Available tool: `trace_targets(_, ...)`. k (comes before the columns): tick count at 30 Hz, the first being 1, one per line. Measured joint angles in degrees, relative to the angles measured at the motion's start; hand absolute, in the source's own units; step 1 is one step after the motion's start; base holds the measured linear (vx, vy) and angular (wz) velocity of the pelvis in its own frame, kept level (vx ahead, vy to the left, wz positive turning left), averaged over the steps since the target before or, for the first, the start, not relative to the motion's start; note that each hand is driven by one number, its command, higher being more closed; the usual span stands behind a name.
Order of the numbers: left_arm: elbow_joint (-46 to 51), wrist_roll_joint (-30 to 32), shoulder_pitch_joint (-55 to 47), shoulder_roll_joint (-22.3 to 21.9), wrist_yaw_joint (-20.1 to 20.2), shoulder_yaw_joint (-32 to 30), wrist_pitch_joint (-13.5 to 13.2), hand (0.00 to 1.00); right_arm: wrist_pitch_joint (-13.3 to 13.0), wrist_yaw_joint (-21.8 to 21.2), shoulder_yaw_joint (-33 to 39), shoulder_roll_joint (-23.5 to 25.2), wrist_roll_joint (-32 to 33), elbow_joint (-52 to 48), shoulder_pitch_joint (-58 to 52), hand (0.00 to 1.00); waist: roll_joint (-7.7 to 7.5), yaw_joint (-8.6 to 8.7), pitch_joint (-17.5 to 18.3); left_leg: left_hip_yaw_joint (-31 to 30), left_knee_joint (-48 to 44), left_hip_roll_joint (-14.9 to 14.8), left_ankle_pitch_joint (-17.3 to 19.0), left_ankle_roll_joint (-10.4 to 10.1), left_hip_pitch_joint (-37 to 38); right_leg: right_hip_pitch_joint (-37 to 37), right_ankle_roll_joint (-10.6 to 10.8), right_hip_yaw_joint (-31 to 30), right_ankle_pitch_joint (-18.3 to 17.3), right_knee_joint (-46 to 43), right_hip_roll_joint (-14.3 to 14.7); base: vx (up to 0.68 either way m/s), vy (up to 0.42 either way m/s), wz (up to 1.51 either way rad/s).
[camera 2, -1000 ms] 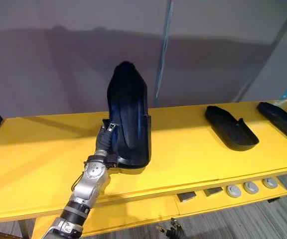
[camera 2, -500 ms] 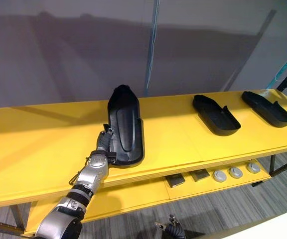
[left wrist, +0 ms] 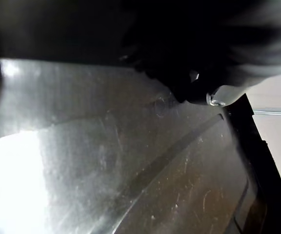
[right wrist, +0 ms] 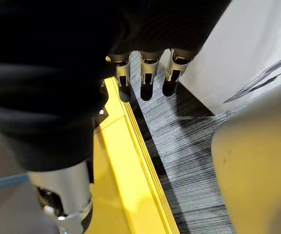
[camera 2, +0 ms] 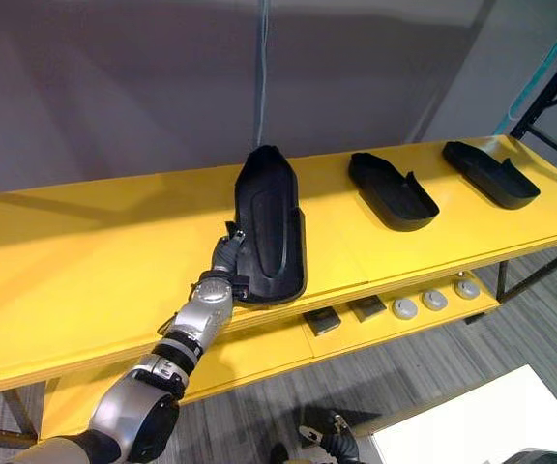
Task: Walk over and take plastic housings, then place them on the shelf
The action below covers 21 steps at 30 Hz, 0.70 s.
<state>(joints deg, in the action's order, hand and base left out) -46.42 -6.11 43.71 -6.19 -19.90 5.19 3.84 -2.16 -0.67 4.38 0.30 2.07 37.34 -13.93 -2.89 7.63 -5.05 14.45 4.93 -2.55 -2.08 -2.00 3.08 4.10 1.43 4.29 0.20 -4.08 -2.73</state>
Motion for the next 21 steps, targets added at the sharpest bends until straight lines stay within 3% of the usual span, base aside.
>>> trace_targets(1, -0.40, -0.66, 0.51, -0.01, -0.14, -0.73, 0.02, 1.00, -0.13, 0.00, -0.05, 0.01, 0.16, -0.08, 0.00, 0.00, 0.12, 0.00, -0.08, 0.04, -0.01, 0.02, 0.00, -0.01, 0.15, -0.05, 0.00, -0.25, -0.13, 0.00, 0.00, 0.06, 0.010, -0.08)
trace_targets(2, -0.54, -0.85, 0.84, 0.00, -0.24, -1.18, 0.02, 0.00, -0.21, 0.00, -0.09, 0.01, 0.22, -0.11, 0.01, 0.00, 0.19, 0.00, -0.12, 0.00, -0.01, 0.04, 0.01, -0.02, 0.15, -0.04, 0.02, -0.30, -0.20, 0.00, 0.00, 0.06, 0.012, -0.04)
trace_targets(21, -2.48, -2.13, 3.26, 0.05, -2.34, -7.30, 0.12, 0.00, -1.22, 0.00, -1.10, -0.61, 0.65, -0.51, 0.50, 0.00, 1.61, 0.01, -1.31, -0.74, 0.01, 0.01, 0.25, -0.28, 0.41, -0.29, 0.04, -0.35, -0.50, -0.33, 0.05, -0.03, 0.009, 0.01)
